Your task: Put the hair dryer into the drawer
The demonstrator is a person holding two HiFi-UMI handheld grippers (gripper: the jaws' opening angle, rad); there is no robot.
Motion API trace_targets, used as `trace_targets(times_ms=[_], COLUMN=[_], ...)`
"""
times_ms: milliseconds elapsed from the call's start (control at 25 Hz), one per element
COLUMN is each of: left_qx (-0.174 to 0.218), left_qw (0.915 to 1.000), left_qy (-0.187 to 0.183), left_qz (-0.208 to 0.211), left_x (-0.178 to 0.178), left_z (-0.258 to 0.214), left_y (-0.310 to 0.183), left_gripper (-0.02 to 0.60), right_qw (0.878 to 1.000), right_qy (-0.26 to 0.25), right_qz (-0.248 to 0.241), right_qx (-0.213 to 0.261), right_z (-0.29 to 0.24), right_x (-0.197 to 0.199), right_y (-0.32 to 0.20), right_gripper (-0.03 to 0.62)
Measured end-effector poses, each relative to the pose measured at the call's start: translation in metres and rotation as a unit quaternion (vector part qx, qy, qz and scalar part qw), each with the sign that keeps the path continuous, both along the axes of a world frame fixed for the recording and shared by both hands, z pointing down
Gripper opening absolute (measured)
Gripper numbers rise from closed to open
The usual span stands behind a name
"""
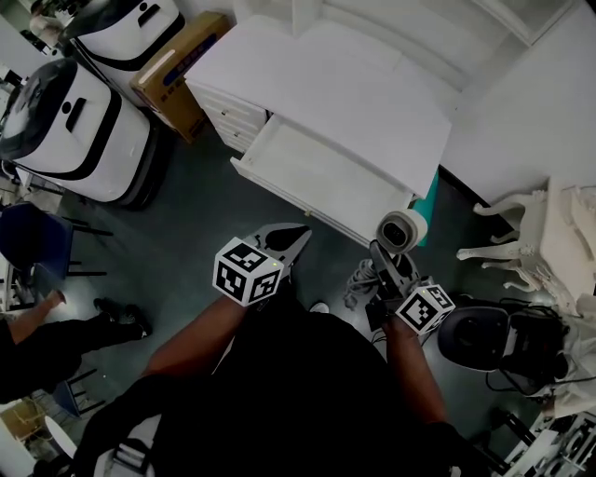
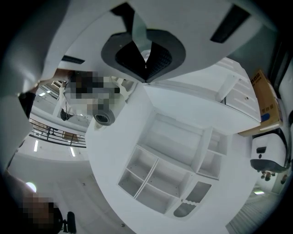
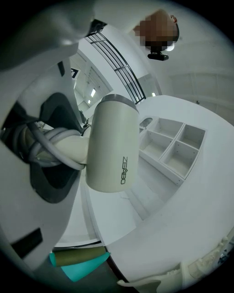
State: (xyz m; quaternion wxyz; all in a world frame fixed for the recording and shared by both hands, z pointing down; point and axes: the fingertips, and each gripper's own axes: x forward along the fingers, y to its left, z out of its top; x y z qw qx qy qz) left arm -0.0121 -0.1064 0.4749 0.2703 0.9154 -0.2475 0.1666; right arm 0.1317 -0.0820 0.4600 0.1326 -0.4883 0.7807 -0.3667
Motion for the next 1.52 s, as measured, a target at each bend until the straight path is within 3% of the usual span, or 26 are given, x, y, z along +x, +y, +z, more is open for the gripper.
trace_targets(times_ms=[240, 600, 1160, 1400, 1520], left_qx=[-0.030, -0.029, -0.044, -0.054, -0.054], left_qw=[0.9991, 0.9983, 0.9961, 0.9954, 0.9959], left_qy=[-0.018, -0.022, -0.032, -0.040, -0.039], left_qz=[0.022, 0.045, 0.070, 0.068, 0.060], left_x=[-0.009, -0.027, -0.053, -0.053, -0.053], left_z=[0.015, 0.019, 0.036, 0.042, 0.045], left_y=[-0.024, -0.069, -0.117, -0.124, -0.126], left_gripper=[0.005, 0.005, 0.005, 0.005, 0.005], right_qw=[1.000, 0.998, 0.992, 0.980, 0.975], right_qy=[0.022, 0.033, 0.088, 0.181, 0.202], right_qz=[0.001, 0.030, 0.056, 0.018, 0.001], right_qx=[-0.005, -0.035, -0.074, -0.082, -0.092], right_z=[0.003, 0.022, 0.067, 0.089, 0.106], right_x=[-0.011, -0.019, -0.025, -0.018, -0.013], right_y=[-0.025, -0.058, -0.111, -0.134, -0.141], right_gripper=[0.210, 0.210, 0.210, 0.210, 0.210])
